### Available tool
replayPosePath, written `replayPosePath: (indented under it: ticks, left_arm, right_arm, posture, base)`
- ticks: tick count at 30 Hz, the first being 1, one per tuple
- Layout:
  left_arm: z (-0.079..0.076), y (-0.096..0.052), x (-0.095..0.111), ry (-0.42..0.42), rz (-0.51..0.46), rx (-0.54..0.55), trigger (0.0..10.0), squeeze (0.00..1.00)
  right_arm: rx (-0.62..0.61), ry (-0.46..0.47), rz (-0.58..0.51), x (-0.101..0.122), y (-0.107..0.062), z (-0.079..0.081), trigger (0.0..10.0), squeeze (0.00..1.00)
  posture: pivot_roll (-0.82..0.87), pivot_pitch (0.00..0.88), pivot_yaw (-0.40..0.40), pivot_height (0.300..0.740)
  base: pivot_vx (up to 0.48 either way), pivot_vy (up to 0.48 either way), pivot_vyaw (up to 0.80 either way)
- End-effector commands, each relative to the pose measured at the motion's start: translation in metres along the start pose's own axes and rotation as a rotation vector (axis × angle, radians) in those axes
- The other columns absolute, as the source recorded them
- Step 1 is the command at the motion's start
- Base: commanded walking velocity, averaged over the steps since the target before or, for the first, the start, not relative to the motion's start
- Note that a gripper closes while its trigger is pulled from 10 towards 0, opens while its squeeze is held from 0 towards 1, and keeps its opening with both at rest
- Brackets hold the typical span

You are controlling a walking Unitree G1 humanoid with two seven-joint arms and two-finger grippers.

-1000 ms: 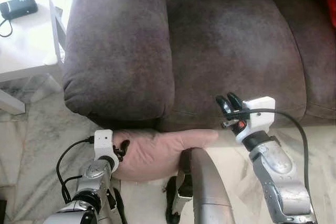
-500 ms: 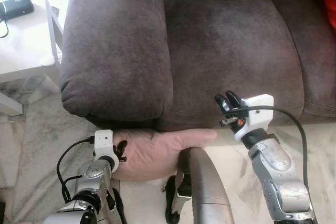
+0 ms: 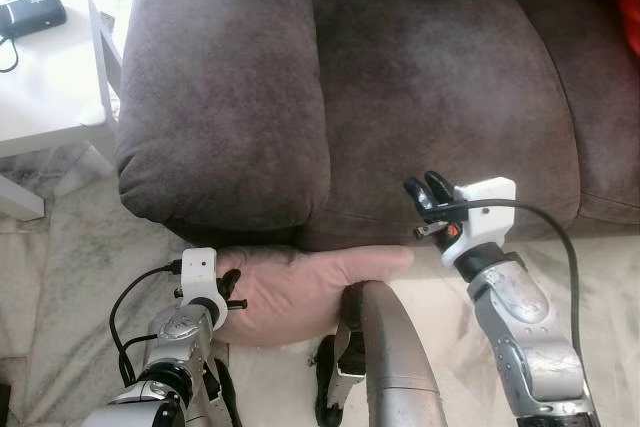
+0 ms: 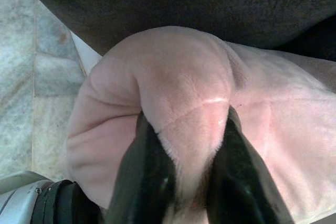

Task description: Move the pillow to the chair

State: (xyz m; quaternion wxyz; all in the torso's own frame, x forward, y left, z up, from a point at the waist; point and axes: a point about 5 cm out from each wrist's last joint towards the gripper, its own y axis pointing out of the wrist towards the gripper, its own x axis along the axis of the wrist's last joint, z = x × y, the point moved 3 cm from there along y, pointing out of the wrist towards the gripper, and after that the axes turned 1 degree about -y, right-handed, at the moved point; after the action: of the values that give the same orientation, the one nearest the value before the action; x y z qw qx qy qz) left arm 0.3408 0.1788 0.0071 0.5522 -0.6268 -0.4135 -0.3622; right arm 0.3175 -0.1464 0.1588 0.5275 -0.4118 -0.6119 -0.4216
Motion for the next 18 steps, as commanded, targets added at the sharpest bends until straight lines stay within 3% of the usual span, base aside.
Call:
replayPosePath:
  ticks: [1, 18]
  left_arm:
    - [-0.0029, -0.0042, -0.0184, 0.001, 0.062, -0.014, 0.0, 0.0]
    - [-0.0051, -0.0087, -0.0235, -0.006, 0.023, -0.014, 0.0, 0.0]
  right_arm:
    - [-0.005, 0.005, 0.016, -0.0063, -0.0028, -0.0003, 10.0, 0.0]
    - [-0.005, 0.028, 0.001, -0.0091, 0.0062, 0.0063, 10.0, 0.0]
  posture:
    - [-0.15, 0.348, -0.156, 0.557]
    - [-0.12, 0.321, -0.132, 0.557]
  base:
    - [0.0, 0.0, 0.0]
    - [0.0, 0.0, 0.0]
